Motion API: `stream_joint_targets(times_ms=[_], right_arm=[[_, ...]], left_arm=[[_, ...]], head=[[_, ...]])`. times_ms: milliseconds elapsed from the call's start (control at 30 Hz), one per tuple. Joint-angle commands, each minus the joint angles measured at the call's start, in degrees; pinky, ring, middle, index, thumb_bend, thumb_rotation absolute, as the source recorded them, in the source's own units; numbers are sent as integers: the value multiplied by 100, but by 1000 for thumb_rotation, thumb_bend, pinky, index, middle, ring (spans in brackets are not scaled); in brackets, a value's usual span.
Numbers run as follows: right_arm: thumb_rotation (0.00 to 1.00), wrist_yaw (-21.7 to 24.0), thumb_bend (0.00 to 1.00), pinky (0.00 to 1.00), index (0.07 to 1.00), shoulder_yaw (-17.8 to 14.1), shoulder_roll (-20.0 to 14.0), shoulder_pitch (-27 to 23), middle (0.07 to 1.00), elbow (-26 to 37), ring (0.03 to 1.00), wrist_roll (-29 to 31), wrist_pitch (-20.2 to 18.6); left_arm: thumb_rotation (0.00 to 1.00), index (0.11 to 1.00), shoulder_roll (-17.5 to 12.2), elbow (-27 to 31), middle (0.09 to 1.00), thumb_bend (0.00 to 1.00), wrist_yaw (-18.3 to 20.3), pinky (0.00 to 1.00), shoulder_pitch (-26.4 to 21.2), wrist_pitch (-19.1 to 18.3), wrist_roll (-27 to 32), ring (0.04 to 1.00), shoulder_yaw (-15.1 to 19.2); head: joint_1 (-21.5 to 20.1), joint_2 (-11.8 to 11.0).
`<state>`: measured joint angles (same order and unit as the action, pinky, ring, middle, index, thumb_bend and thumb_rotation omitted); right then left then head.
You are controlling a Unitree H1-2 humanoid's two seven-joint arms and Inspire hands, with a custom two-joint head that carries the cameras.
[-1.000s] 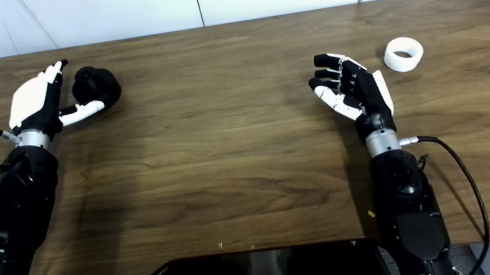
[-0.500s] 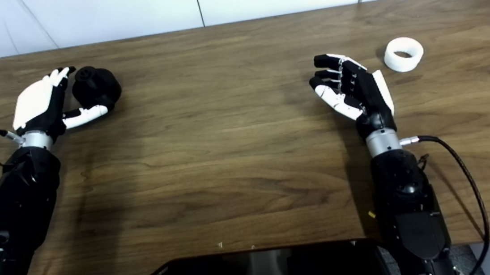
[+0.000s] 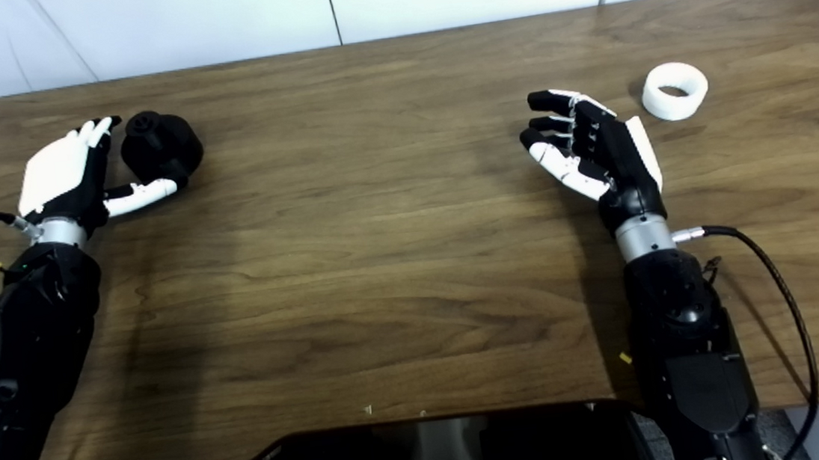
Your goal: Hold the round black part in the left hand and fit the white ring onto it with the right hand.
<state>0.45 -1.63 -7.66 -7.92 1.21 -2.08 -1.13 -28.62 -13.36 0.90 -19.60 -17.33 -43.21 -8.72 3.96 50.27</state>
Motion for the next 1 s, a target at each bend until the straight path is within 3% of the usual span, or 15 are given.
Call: stream_joint_targets(times_ms=[0,267,967], right_arm=[[322,32,539,659,710,-29,-23,-226,769,136,724,31,196],[306,36,520,656,708,-21,-25,-205,773,205,726,39,143],[292,35,527,657,706,-20,-20,-190,768,255,726,64,84]], left_arm=[[681,953,-154,47,1000,1000,-199,1000,-297,45,-53,1000,80],[636,908,-55,-138,1000,1000,-371,1000,-365,61,37,1000,102],[649,876,214,-428,1000,1000,-456,1000,-513,186,243,1000,-16]], head=[[-26,-16],[-63,-14],[-65,14]])
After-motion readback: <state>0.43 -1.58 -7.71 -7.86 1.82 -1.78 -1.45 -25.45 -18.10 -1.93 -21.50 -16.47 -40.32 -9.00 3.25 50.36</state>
